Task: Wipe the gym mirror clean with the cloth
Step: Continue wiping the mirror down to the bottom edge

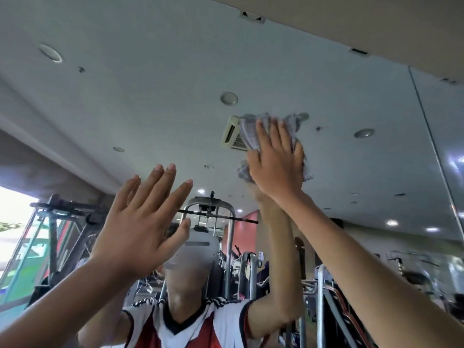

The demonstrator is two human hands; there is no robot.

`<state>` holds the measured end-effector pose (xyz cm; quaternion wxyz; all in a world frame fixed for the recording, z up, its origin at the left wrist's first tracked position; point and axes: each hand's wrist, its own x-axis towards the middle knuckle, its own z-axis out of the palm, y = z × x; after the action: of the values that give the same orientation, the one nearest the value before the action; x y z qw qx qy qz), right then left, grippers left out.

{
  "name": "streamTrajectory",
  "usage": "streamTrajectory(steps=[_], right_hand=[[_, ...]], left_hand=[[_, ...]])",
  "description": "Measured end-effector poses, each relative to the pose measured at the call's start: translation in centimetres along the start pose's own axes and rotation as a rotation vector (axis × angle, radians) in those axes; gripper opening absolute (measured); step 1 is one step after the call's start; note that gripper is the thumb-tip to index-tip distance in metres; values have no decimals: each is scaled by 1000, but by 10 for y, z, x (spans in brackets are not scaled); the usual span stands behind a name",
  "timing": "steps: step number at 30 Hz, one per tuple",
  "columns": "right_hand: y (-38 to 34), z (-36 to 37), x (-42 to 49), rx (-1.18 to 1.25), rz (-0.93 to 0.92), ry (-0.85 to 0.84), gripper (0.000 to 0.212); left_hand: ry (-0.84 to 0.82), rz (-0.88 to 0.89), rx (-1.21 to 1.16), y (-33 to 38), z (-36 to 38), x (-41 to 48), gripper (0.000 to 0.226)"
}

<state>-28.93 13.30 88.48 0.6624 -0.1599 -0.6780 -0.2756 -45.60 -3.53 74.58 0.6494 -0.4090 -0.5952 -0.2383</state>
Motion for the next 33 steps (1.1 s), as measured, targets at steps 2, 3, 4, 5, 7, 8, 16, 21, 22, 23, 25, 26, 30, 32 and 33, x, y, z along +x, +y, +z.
streamTrajectory(steps=[2, 3, 4, 5, 7, 8, 16, 21, 22, 23, 25, 26, 30, 32, 33], right_hand=[[-3, 0, -18, 17, -345, -92, 67], [10, -4, -19, 38, -490, -165, 65], [26, -9, -14, 46, -580, -217, 64], [43, -13, -4, 39, -606, -235, 64], [60, -19, 19, 29, -428, -212, 66], [58, -19, 30, 32, -263, -187, 68], [-56, -1, -13, -19, -261, -122, 63], [4, -22, 1, -109, -332, -215, 70], [8, -25, 15, -117, -221, -213, 71], [5, -24, 29, -109, -110, -208, 69], [-22, -17, 45, -40, 66, -200, 62], [-41, -14, 46, -13, 96, -192, 59], [-90, 2, 6, -10, -246, -177, 55], [-78, -5, -10, -39, -427, -230, 57], [-65, -11, -8, -46, -427, -266, 59]], left_hand=[[-3, 22, 6, -3, 1, -1, 67], [-3, 51, 13, -8, 0, -2, 67], [-4, 97, 30, -15, -2, -2, 67], [-10, 153, 56, -23, -6, -1, 67], [-24, 244, 95, -44, -13, 0, 65], [-26, 250, 89, -51, -15, -2, 63], [-35, 46, -4, -62, -17, -8, 65], [-48, -25, 10, -63, -12, -10, 69], [-48, -23, 12, -64, -12, -10, 69], [-41, -25, 9, -64, -12, -10, 68], [-24, -18, 7, -65, -13, -9, 67], [-19, -14, 6, -65, -13, -8, 67], [5, 11, 16, -69, -13, -10, 66], [-13, 90, 47, -82, -17, -11, 67], [-25, 135, 68, -92, -20, -11, 67]])
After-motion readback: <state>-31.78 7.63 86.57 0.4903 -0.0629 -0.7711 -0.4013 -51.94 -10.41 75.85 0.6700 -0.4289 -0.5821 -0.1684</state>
